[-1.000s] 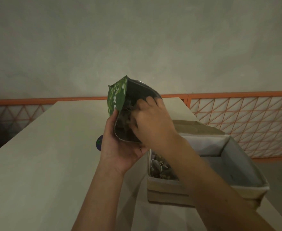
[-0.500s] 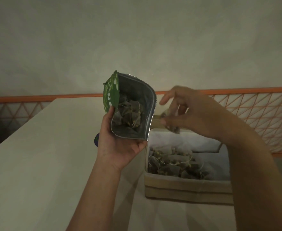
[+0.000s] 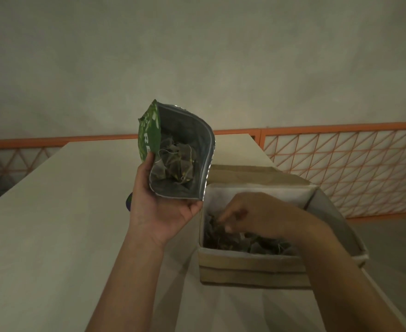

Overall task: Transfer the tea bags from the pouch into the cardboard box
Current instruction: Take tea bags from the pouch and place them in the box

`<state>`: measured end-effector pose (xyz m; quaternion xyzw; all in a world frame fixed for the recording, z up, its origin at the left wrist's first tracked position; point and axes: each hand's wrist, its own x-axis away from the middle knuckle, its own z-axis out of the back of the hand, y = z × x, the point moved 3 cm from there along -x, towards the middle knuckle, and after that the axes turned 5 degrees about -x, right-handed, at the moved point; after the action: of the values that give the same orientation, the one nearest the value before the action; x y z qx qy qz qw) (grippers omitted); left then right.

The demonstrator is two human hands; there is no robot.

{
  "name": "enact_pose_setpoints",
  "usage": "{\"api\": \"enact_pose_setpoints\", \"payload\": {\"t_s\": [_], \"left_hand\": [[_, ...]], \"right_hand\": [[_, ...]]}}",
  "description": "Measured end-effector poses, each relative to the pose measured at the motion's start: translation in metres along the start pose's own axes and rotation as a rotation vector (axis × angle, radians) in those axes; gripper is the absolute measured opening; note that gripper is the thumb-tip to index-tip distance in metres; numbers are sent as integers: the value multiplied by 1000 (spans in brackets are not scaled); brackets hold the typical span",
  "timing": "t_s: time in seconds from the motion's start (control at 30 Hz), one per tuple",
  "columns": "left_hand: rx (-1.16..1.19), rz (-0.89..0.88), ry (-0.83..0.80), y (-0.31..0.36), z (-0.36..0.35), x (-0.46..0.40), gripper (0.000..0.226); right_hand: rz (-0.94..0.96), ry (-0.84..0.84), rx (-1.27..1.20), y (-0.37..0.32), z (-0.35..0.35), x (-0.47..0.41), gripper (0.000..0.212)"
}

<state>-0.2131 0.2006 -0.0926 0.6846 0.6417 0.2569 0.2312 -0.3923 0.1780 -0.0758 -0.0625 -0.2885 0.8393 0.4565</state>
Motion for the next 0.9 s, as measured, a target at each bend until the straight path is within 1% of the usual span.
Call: {"api": "enact_pose_setpoints", "payload": {"t_s": [0.07, 0.1, 0.17, 0.23, 0.3, 0.33, 0.37, 0.4, 0.5, 0.63, 0.7, 0.77, 0.9], "left_hand": [[8, 7, -6, 0, -1, 1, 59], [15, 10, -10, 0, -2, 1, 59], [21, 13, -16, 1, -3, 2, 60], [3, 18, -13, 2, -4, 2, 64], [-23, 27, -8, 3, -5, 3, 68], [-32, 31, -6, 3, -5, 3, 69], [-36, 32, 1, 3, -5, 3, 69], [-37, 30, 11, 4, -5, 3, 69], [-15, 28, 28, 5, -4, 4, 68], [-10, 26, 30, 5, -1, 3, 66], [-11, 28, 13, 5, -1, 2, 67], [3, 26, -3, 5, -2, 3, 68], [8, 33, -1, 5, -1, 4, 68]], "right_hand": [[-39, -83, 21, 3, -4, 1, 18], [-59, -92, 24, 3, -4, 3, 16], [-61, -30, 24, -1, 2, 5, 11], [30, 170, 13, -16, 15, 8, 8], [196, 443, -83, -40, 30, 14, 7], [279, 550, -148, -52, 36, 17, 5], [345, 618, -188, -64, 40, 18, 5], [394, 650, -192, -74, 41, 14, 8], [455, 624, -73, -100, 36, -10, 17], [405, 622, 342, -114, 21, -48, 28], [387, 619, 471, -116, 17, -61, 32], [381, 586, 534, -117, 12, -71, 34], [402, 560, 532, -113, 7, -76, 22]]}}
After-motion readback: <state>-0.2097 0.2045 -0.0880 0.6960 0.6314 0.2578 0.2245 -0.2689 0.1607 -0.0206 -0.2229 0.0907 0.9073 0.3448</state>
